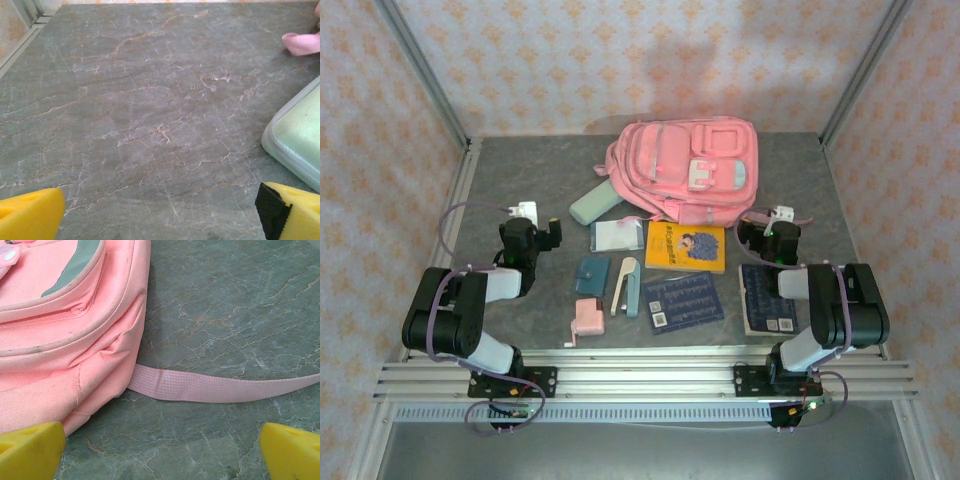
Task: Pack books, pencil case, and school supplies into a backpack
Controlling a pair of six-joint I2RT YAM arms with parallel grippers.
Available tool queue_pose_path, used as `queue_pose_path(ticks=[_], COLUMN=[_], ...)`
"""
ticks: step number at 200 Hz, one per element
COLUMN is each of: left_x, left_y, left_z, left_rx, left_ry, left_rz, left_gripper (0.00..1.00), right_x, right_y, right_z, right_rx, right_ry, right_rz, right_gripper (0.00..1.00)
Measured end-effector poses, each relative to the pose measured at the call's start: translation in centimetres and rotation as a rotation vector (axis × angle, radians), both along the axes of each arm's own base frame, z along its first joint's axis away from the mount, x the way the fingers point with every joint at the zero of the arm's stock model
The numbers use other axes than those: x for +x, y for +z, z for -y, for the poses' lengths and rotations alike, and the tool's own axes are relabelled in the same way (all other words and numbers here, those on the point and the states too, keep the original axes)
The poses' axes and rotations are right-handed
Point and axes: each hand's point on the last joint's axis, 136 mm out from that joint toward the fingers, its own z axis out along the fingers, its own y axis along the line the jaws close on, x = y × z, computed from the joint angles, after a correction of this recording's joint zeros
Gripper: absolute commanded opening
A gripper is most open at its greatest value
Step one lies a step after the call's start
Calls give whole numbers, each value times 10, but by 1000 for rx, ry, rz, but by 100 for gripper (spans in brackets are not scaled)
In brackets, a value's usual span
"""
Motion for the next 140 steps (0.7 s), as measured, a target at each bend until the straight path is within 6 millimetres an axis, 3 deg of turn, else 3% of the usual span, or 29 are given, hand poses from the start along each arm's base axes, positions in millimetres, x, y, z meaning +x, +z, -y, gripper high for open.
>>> queue_pose_path(ticks=[15, 30, 44, 63, 74, 93, 114, 125, 140], left_x=[-1, -2, -5, -7, -8, -7, 0, 9, 28], left_y=[8, 39, 78, 134, 162, 201, 238, 254, 256], left_z=[4, 14, 27, 52, 66, 79, 89, 85, 73], left_rx=[18, 42, 58, 41, -3, -112, -193, -227, -293], left_ry=[-14, -33, -62, -117, -151, -139, -109, -40, 83], left_rz=[-20, 33, 121, 240, 293, 326, 286, 246, 183], left_gripper=[100, 100, 100, 100, 100, 100, 100, 100, 100], right_x=[-1, 0, 6, 10, 4, -14, -33, -36, -39], right_y=[0, 10, 46, 118, 161, 220, 262, 276, 289], right_z=[-2, -6, -18, -43, -66, -110, -141, -140, -125], right_rx=[-6, -22, -28, -18, -7, 12, 46, 77, 129], right_ry=[8, 26, 58, 107, 156, 244, 270, 234, 140], right_rz=[-14, -42, 5, 152, 239, 338, 365, 342, 298], right_gripper=[99, 99, 99, 99, 99, 99, 99, 99, 100])
